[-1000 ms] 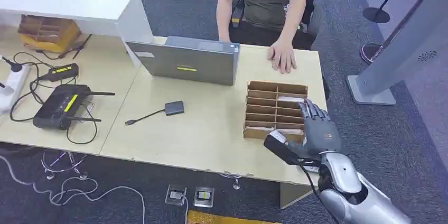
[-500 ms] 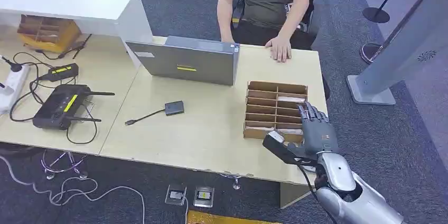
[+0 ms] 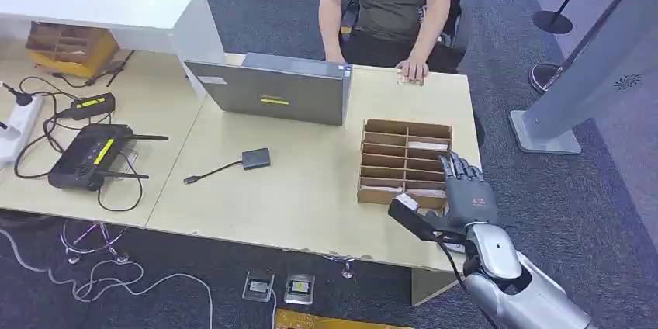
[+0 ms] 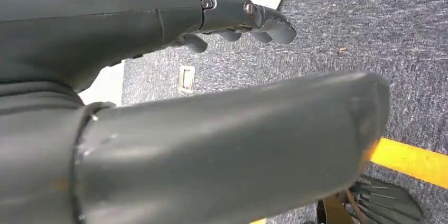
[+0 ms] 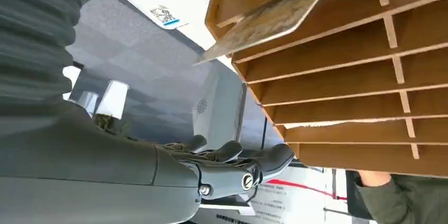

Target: Pass the card to the sensor for recognition and then transmit it.

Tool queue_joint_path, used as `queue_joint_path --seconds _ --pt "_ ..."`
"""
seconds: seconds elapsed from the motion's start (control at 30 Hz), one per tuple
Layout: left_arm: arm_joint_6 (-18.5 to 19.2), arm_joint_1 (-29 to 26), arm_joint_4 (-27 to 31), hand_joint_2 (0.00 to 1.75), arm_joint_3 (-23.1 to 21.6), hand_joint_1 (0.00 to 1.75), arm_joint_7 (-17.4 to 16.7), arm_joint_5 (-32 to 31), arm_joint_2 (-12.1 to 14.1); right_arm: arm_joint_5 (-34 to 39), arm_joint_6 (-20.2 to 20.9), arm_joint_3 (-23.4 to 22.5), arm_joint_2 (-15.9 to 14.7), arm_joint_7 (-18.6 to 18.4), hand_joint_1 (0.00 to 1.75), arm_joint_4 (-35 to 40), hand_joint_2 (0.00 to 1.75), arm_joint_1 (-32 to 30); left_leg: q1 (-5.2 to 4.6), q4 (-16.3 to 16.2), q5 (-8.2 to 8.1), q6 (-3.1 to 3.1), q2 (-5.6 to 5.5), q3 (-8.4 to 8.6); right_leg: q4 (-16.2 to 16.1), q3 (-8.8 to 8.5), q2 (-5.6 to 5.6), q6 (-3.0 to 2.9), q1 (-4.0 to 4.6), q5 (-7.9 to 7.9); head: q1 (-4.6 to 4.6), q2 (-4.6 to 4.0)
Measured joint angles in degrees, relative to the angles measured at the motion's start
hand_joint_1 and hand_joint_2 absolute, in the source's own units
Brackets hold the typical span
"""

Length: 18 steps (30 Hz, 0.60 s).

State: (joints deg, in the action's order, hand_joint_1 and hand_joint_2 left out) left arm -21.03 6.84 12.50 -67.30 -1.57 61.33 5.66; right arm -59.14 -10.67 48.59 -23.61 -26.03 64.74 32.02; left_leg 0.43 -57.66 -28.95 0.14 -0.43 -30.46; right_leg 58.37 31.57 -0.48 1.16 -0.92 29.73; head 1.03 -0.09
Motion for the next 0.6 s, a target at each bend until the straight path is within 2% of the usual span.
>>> queue_joint_path --seconds 0.27,0.6 --pt "-0.07 0.0 0.0 0.0 0.0 0.0 0.0 0.35 0.0 2.47 0.44 0.61 0.96 2.34 0.0 -1.01 1.75 0.38 0.0 0.0 0.0 0.0 0.0 0.01 0.0 0.0 0.0 0.0 0.0 0.0 0.02 0.0" --pt "-0.07 0.0 0.0 0.0 0.0 0.0 0.0 0.52 0.02 3.45 0.59 0.9 1.4 2.49 0.0 -1.2 1.75 0.39 0.0 0.0 0.0 0.0 0.0 0.01 0.0 -0.01 0.0 0.0 0.0 0.0 0.0 0.0"
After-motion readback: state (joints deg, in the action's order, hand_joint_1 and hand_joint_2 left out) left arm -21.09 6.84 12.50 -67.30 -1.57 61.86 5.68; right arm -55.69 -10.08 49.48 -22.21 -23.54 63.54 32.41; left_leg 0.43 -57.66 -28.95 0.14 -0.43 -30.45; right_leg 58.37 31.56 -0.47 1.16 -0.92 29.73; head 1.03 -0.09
